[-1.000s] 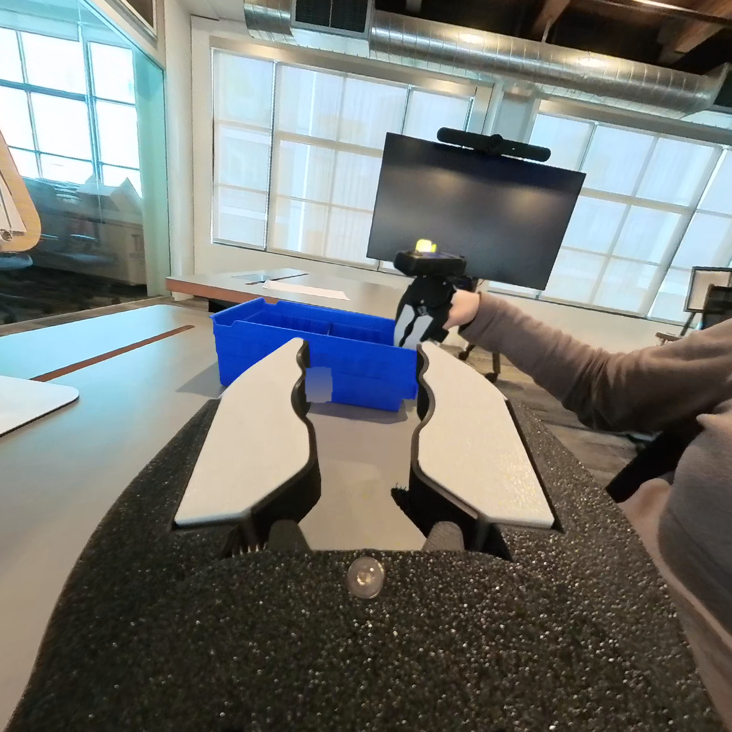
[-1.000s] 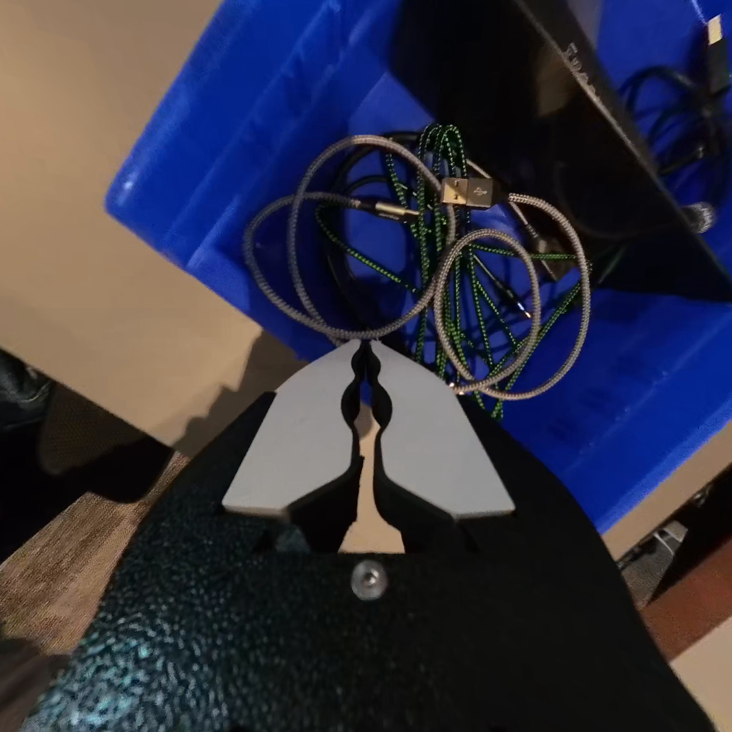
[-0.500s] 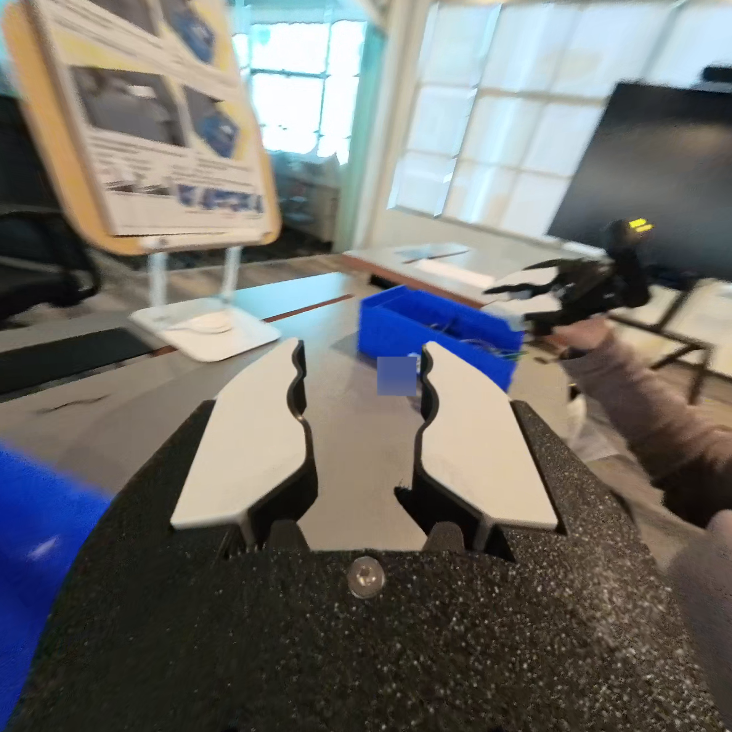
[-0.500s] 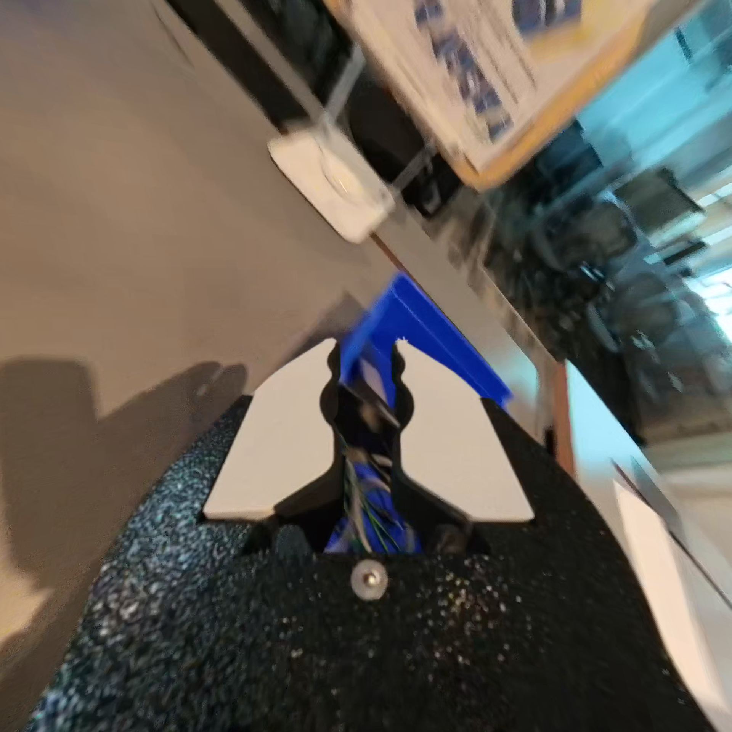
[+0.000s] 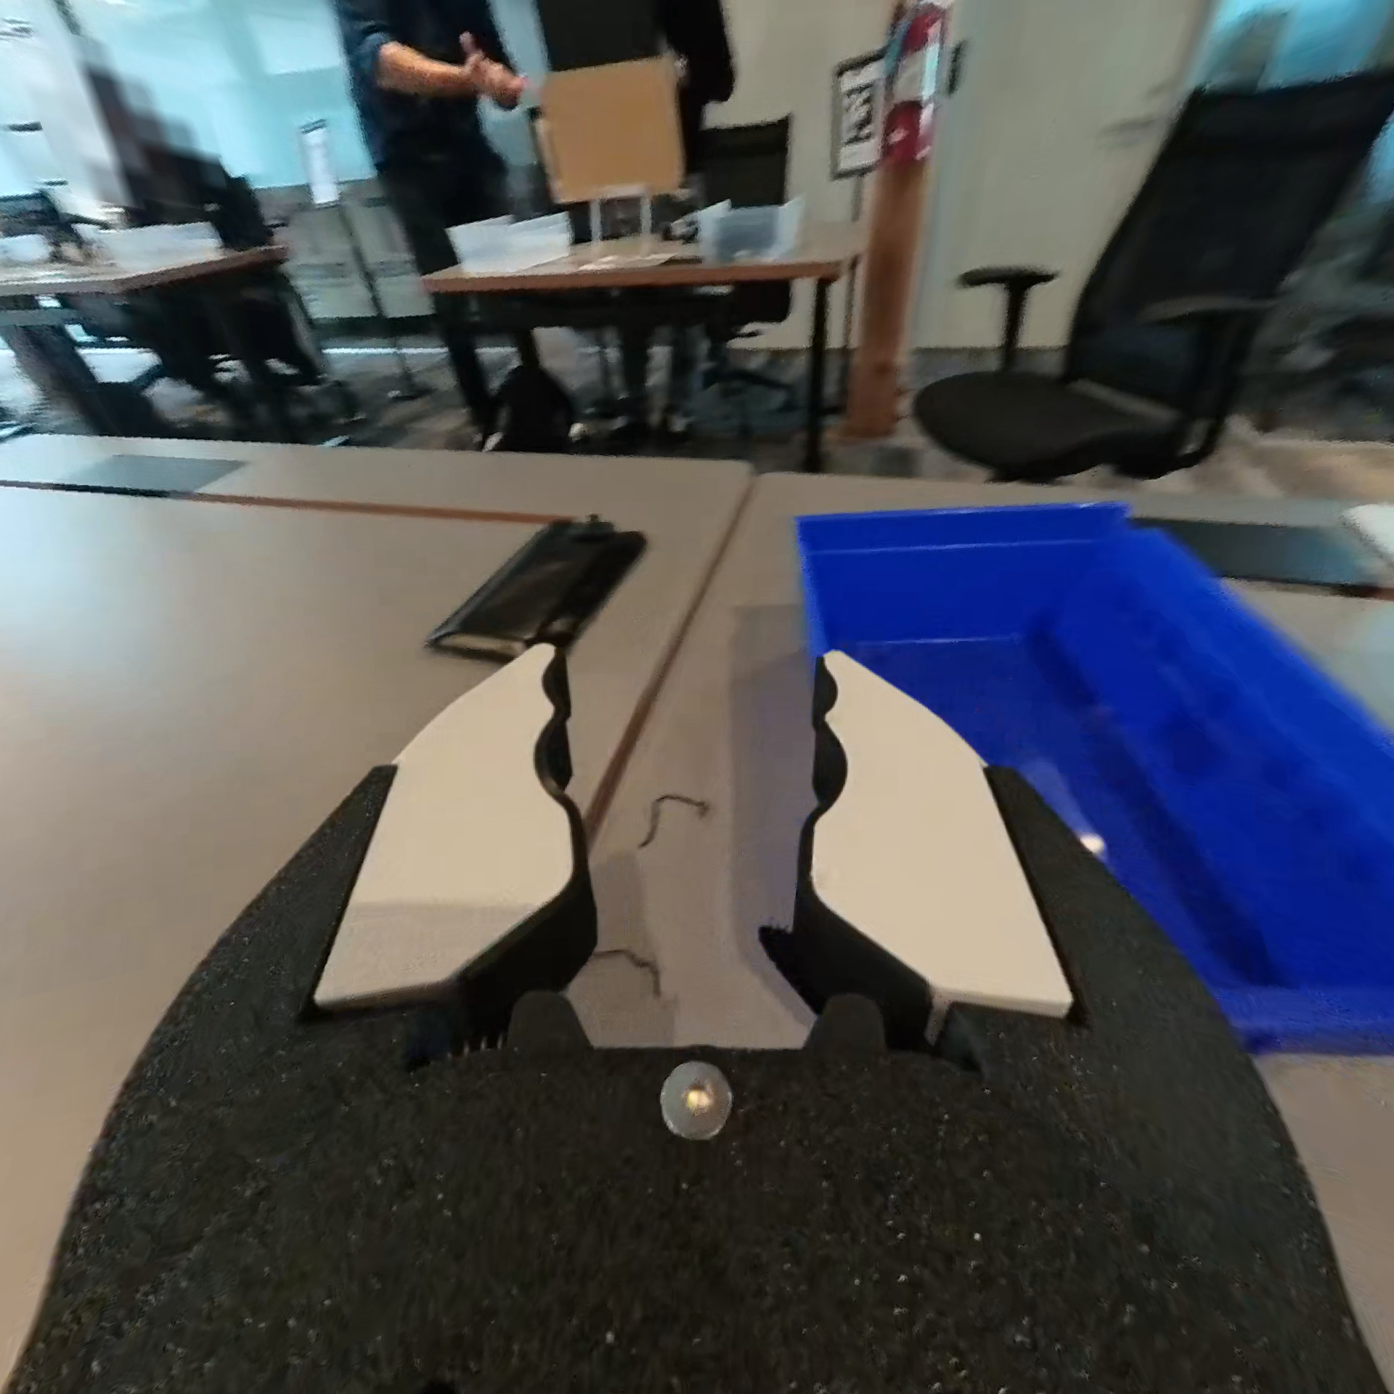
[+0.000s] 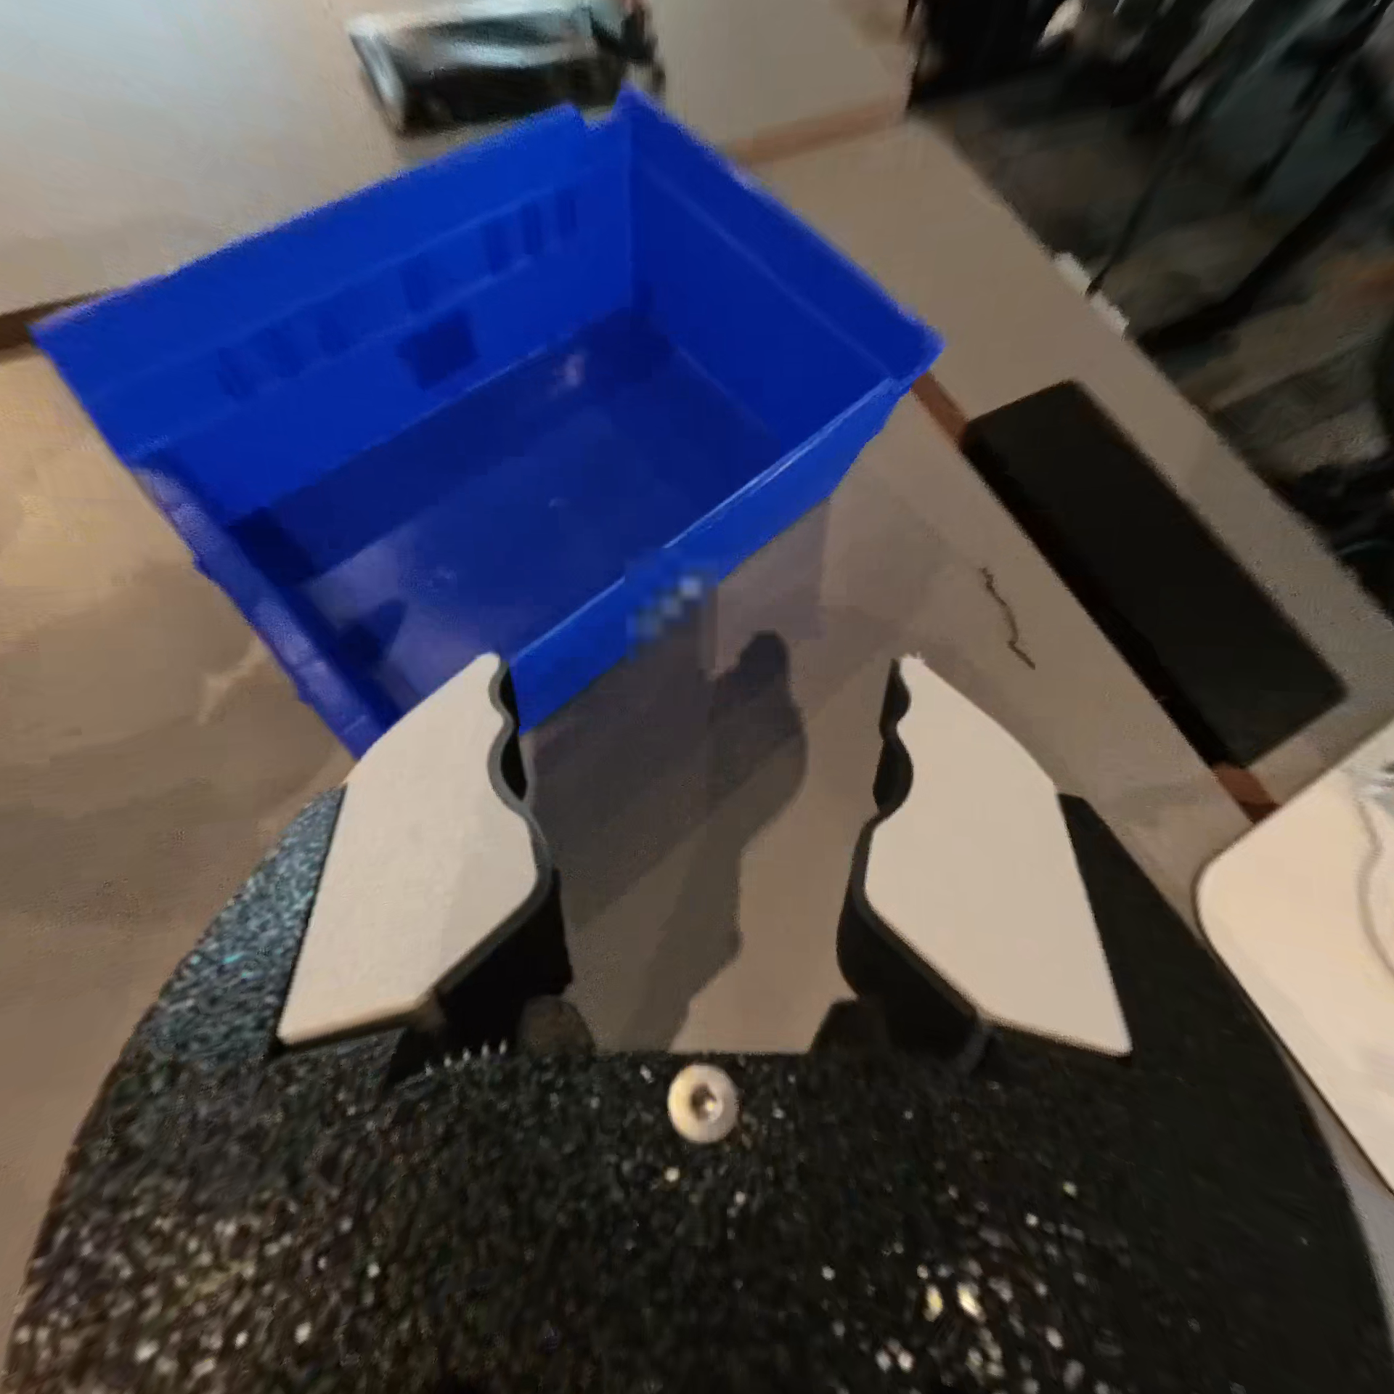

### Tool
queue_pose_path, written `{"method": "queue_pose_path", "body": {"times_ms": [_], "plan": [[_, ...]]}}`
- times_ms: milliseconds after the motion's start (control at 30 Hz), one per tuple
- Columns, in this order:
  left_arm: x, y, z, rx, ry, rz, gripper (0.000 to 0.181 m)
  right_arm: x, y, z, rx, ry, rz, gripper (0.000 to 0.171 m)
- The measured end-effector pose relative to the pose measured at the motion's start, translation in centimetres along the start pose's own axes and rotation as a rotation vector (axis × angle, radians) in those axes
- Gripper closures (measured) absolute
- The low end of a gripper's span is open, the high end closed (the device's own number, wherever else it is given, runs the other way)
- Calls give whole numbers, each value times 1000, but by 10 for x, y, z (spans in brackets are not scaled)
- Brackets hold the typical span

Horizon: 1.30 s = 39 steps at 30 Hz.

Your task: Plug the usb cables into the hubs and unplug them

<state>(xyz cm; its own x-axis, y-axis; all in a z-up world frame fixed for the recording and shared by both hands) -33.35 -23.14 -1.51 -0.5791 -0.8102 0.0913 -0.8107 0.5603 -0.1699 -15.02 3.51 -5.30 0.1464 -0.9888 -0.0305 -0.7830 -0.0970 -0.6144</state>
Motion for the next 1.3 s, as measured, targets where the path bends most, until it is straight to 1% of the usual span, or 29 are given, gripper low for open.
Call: {"method": "queue_pose_path", "body": {"times_ms": [67, 133, 200, 267, 333, 400, 467, 500, 600, 667, 767, 867, 1000, 1167, 1300], "plan": [[7, 5, 6, 30, 51, -69, 120, -5, 36, -4, 81, 41, -25, 78], [11, 8, 10, 45, 76, -104, 119, -6, 64, -6, 148, 95, -61, 78], [10, 10, 11, 51, 83, -110, 119, -7, 85, -6, 210, 134, -74, 77], [11, 11, 12, 59, 96, -120, 119, -8, 101, -6, 260, 162, -79, 80], [12, 13, 13, 65, 105, -130, 119, -7, 113, -9, 289, 209, -108, 88], [12, 14, 14, 67, 104, -129, 118, -6, 121, -10, 316, 244, -120, 99], [12, 15, 15, 69, 99, -124, 118, -12, 126, -6, 378, 243, -77, 113], [12, 15, 15, 71, 97, -121, 118, -14, 128, -4, 407, 248, -65, 116], [12, 16, 16, 68, 93, -114, 118, -19, 128, -2, 447, 284, -31, 131], [11, 16, 16, 66, 86, -101, 118, -24, 126, 1, 472, 286, -12, 144], [9, 16, 16, 64, 77, -84, 117, -29, 115, 9, 510, 252, -10, 166], [7, 16, 15, 62, 75, -71, 117, -23, 97, 22, 545, 223, -79, 168], [0, 15, 14, 56, 78, -43, 117, -22, 59, 49, 569, 206, -90, 169], [-17, 13, 7, 21, 100, -1, 117, -32, -13, 101, 548, 304, -75, 169], [-48, 12, 2, -4, 131, 78, 117, -34, -73, 149, 489, 393, 7, 168]]}}
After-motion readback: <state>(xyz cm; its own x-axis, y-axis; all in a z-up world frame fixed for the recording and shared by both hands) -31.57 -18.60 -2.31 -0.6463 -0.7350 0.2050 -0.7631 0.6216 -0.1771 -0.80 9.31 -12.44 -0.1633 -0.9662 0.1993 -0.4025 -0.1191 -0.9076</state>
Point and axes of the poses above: each gripper's, where its closed fingertips meet, y out along the fingers, z out of its underside, x = y × z across the jaws, the point moved 2 cm from there along -y, back along the fingers, and after that the axes turned 7 degrees about -z, right-handed, at the moved point
